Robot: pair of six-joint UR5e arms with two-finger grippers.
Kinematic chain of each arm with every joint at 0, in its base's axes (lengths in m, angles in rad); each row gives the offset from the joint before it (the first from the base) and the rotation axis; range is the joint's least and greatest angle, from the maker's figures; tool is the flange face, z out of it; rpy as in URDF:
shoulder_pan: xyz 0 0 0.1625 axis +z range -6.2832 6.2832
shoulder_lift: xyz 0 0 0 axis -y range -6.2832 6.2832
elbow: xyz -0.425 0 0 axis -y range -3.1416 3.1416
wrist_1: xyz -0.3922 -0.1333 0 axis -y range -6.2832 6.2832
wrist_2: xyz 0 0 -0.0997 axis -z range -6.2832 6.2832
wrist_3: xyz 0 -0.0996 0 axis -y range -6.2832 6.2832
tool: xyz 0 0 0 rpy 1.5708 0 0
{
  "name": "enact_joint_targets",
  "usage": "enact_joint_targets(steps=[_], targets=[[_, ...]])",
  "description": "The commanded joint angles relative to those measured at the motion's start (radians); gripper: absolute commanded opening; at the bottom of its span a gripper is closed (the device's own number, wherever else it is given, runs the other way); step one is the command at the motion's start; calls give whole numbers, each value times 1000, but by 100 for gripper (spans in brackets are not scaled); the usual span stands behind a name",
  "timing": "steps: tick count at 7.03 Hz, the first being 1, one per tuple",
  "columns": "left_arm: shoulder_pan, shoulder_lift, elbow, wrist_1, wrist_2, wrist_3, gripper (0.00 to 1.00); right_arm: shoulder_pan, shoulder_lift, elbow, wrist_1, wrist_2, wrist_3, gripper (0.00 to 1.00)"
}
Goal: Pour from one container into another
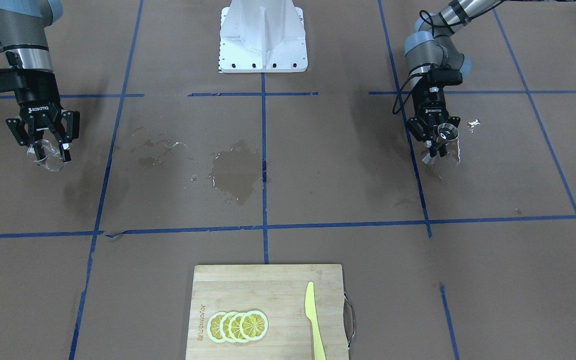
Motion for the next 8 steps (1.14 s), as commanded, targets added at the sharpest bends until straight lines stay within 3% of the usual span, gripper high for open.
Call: enact_joint_targets(steps=[1, 4, 5, 6, 8], targets=[[3, -4, 10, -11, 0, -4, 0, -1, -1, -1, -3, -4, 0, 0], [3, 5, 10, -11, -5, 1, 0, -3, -1, -2, -3, -4, 0, 0], [3, 8, 12, -9, -5, 7, 6, -4, -1, -2, -3, -4, 0, 0], [3, 8, 12, -8, -6, 10, 24, -4, -1, -2, -3, -9, 0, 0], [3, 8, 12, -3, -7, 12, 37, -4, -1, -2, -3, -9, 0, 0]])
